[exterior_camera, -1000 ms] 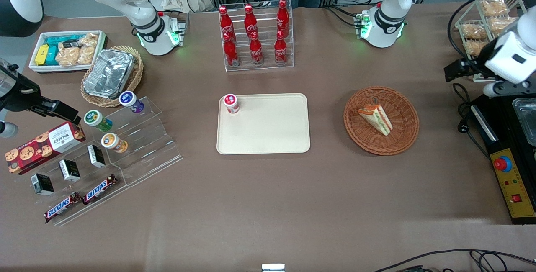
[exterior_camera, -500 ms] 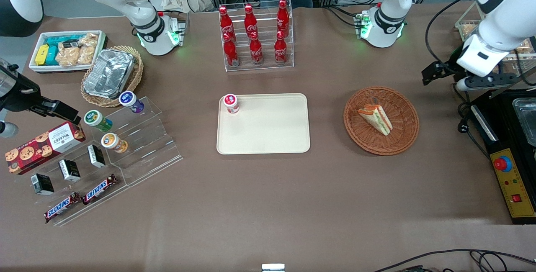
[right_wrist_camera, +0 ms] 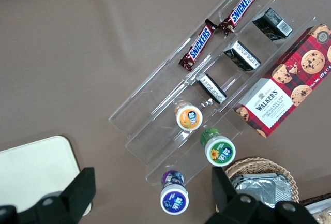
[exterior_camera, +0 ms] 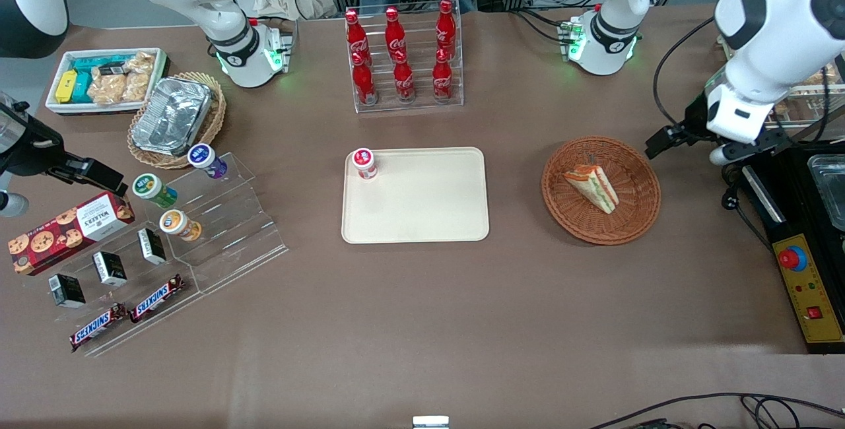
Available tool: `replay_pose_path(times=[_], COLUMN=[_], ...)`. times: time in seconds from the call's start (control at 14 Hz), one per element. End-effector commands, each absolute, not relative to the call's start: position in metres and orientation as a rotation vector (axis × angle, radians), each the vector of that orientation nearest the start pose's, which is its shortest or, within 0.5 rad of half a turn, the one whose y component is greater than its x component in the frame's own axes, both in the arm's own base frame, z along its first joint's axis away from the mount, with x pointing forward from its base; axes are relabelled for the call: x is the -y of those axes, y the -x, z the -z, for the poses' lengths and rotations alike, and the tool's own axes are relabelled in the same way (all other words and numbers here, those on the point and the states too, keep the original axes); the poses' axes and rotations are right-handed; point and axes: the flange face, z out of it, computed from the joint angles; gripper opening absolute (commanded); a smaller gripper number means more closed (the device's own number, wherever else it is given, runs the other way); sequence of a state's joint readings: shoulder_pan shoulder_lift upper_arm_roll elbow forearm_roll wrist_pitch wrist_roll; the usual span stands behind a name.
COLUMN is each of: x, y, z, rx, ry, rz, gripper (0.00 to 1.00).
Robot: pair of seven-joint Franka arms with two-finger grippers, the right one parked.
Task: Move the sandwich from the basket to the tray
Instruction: 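Lower the open left gripper over the wrapped sandwich in the basket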
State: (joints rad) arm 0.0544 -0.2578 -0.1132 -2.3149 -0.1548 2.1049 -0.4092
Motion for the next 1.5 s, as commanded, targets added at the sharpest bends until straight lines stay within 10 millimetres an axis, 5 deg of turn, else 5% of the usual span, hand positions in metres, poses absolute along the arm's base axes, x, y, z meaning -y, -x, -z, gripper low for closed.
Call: replay_pose_path(times=[0.0,0.57,0.71,1.29,1.36,1.43], x=[0.056,0.078,0.103,0.110,0.111,0.111], y=[-0.482,-0.472,-0.470,-0.461,-0.460,-0.458], z=[-0.431,-0.325,-0.310,-0.250,-0.249,-0.246], rx=[0.911,1.116,1.171,1.268,1.270,1.262], ry=[3.160,3.068,3.037,3.020,3.017,3.016], rz=[0.052,-0.015,-0.020,0.093,0.089,0.082], gripper=[1.00,1.00,1.00,0.99,0.93,0.76])
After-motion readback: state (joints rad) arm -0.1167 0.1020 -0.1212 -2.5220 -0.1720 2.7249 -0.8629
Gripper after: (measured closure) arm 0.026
